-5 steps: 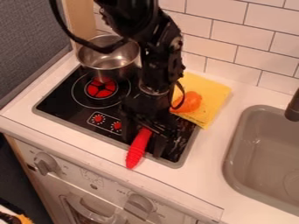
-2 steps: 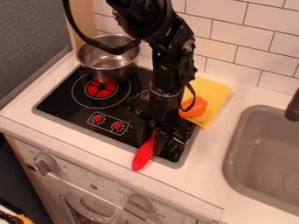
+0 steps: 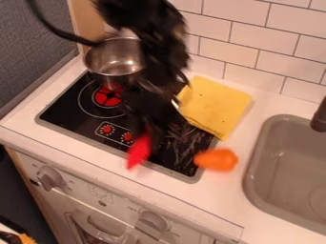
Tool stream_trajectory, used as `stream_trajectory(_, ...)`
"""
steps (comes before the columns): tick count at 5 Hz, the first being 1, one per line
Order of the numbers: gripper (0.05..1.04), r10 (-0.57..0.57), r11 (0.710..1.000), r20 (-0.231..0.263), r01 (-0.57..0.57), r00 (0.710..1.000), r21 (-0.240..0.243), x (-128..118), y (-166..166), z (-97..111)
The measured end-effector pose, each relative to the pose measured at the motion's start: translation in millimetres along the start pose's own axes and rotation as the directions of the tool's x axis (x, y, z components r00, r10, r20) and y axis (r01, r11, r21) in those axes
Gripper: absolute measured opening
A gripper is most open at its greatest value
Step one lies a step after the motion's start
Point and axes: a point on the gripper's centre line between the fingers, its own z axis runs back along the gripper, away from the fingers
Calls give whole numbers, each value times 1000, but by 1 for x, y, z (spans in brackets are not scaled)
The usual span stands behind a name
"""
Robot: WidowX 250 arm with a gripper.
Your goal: Removed the objects placed in a yellow cloth
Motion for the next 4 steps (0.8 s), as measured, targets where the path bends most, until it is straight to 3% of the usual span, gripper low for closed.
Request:
stream_trajectory(1,367,81,997,2,-81,997,0,-2,40,-1)
stream_trajectory(2,367,124,992,-26,-124,992,11,7,69,-23)
stream_trajectory(3,367,121,992,-48,-120,991,35,9,73,-39)
stream_trajectory(4,367,109,992,-35,-107,993,59,10,71,-40)
